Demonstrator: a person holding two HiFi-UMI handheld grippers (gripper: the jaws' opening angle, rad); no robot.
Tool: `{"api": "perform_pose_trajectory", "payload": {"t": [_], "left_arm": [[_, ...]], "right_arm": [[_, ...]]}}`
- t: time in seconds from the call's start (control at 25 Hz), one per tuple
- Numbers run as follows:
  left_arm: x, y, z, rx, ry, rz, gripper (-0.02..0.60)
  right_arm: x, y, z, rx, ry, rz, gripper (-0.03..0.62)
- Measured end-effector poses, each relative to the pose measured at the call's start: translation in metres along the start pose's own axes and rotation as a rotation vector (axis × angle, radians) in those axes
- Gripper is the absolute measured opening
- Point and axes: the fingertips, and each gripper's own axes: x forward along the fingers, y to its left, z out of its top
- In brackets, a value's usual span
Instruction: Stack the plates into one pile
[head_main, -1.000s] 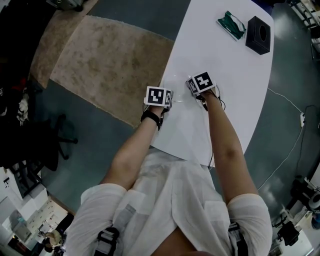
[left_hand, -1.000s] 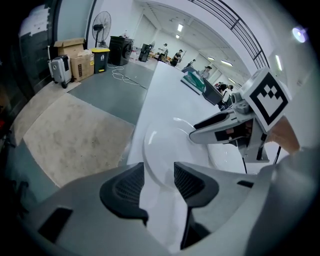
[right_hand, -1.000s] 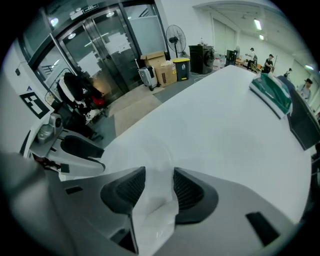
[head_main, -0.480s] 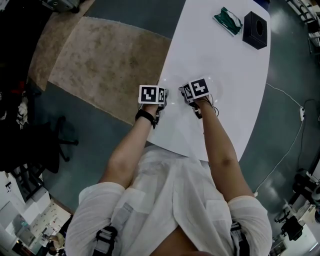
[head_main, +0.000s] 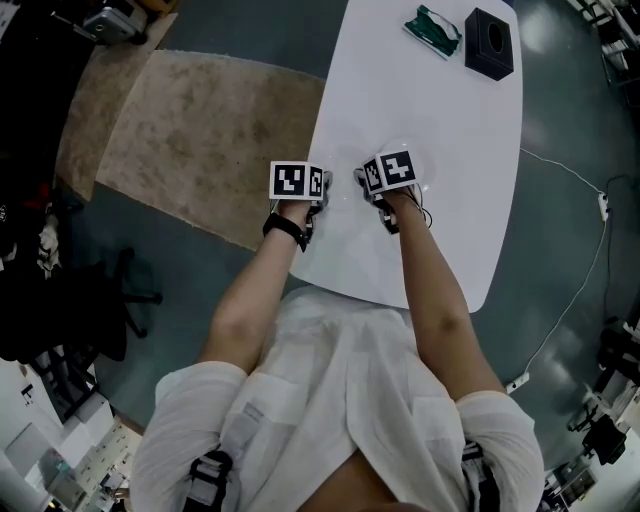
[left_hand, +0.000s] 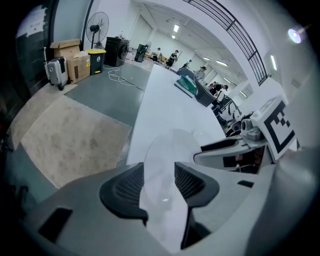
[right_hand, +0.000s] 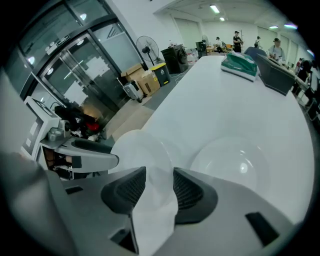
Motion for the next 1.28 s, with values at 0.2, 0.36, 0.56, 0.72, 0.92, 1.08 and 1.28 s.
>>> {"api": "perform_pose_trajectory", "payload": {"t": [0.2,0.36,0.56,0.72,0.92,1.08,1.28], "left_arm": [[-0.005,-0.033,0.019,0.049,-0.005,-0.037,0.196],[0.011,-0.073,0.029,0.088,0.015,-0.089,0.196],[0.049,-0.116,0.039,0.141,0.054,-0.120,0.196],[0.071,-0.132,0.045,0.149,0.087,-0.127,0.196],[0.089,-0.138,0.047,0.165,0.117,-0.120,0.196],[0.094,-0.141,0.051,0.166,0.117,-0.129,0.198],[0.097,-0.144,0.056,0.171,0.106,-0.156,0.207]], "right_arm": [[-0.034,-0.017,0.002,0.064,-0.049,-0.045,0.190],[-0.062,-0.052,-0.001,0.114,-0.077,-0.093,0.190],[-0.078,-0.106,-0.012,0.173,-0.091,-0.150,0.190],[-0.080,-0.131,-0.019,0.216,-0.099,-0.149,0.190],[-0.076,-0.147,-0.023,0.246,-0.093,-0.144,0.190],[-0.074,-0.153,-0.022,0.256,-0.096,-0.136,0.190],[-0.072,-0.157,-0.025,0.245,-0.095,-0.126,0.198]]}}
